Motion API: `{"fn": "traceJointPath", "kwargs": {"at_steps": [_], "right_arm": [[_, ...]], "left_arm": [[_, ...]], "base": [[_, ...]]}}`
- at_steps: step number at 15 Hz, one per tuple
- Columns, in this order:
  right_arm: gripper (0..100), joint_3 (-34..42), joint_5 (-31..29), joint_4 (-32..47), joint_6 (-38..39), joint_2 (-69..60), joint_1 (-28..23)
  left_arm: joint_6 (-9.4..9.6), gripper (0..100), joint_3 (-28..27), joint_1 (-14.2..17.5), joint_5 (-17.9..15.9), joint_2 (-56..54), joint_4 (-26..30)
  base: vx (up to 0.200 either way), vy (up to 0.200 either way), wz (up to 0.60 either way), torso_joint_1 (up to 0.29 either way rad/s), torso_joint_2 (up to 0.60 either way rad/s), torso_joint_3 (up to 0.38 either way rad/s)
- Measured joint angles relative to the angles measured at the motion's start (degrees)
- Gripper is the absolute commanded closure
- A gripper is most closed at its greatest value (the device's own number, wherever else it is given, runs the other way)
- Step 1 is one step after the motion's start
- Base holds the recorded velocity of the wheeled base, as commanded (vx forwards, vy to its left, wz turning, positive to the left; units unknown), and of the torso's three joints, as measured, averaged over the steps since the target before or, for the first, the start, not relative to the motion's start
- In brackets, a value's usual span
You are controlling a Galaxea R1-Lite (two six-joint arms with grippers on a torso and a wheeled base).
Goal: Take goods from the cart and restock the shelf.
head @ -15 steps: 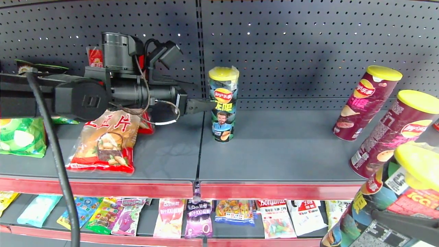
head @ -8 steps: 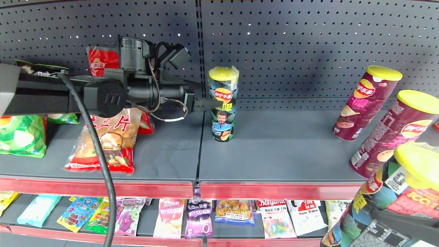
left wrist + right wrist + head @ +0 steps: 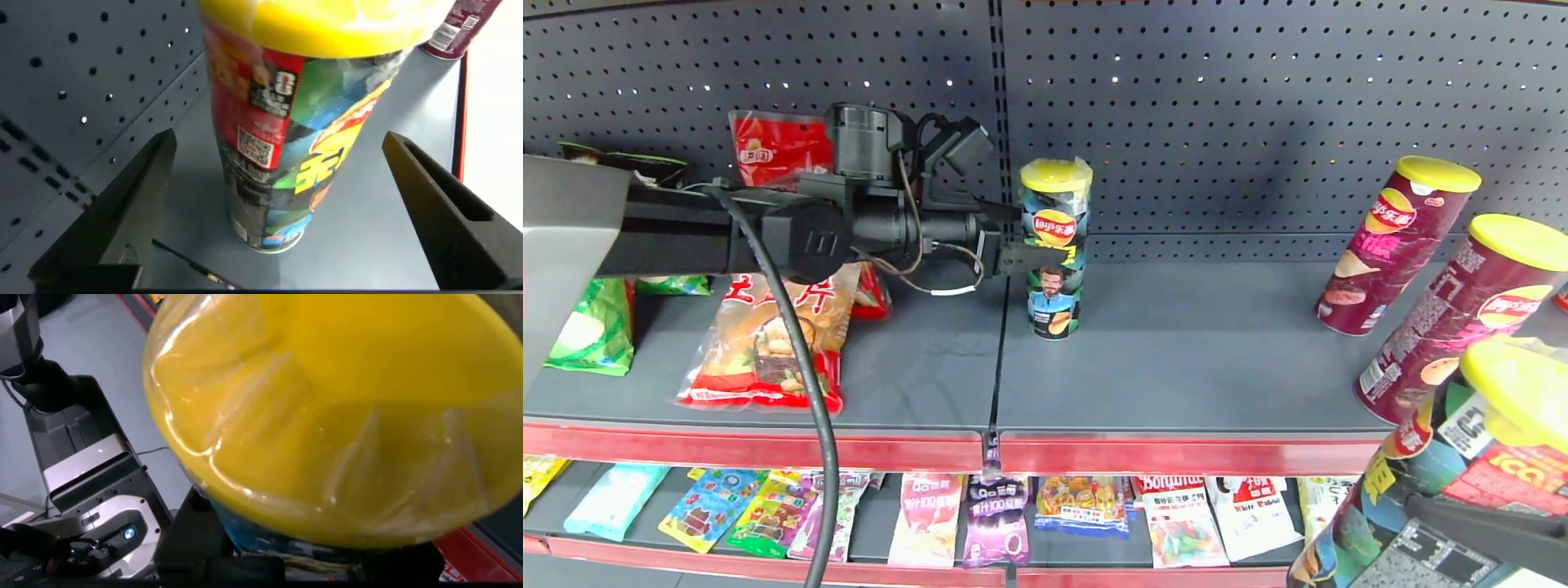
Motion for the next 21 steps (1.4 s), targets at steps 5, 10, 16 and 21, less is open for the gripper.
{"fn": "traceJointPath", "kwargs": {"at_steps": [5, 10, 16, 21], "right_arm": [[100, -0.13, -0.99, -0.07, -0.05, -0.07, 0.0], [100, -0.5, -1.15, 0.0, 0.0, -0.27, 0.0], [100, -0.5, -1.67, 0.04, 0.0, -0.6, 0.0], [100, -0.48, -1.76, 0.0, -0.05, -0.61, 0.11]], "left_arm": [[-1.1, 0, -4.35, -1.73, -1.33, 2.21, 0.33], [-1.39, 100, -4.91, -2.69, -1.04, 3.44, 0.24], [-2.62, 100, -6.38, -3.41, 0.0, 4.13, 0.16], [-4.21, 100, -2.68, -4.11, 0.68, 0.62, 0.2]], "base": [[0.0, 0.0, 0.0, 0.0, 0.0, 0.0], [0.0, 0.0, 0.0, 0.0, 0.0, 0.0], [0.0, 0.0, 0.0, 0.0, 0.0, 0.0], [0.0, 0.0, 0.0, 0.0, 0.0, 0.0]]}}
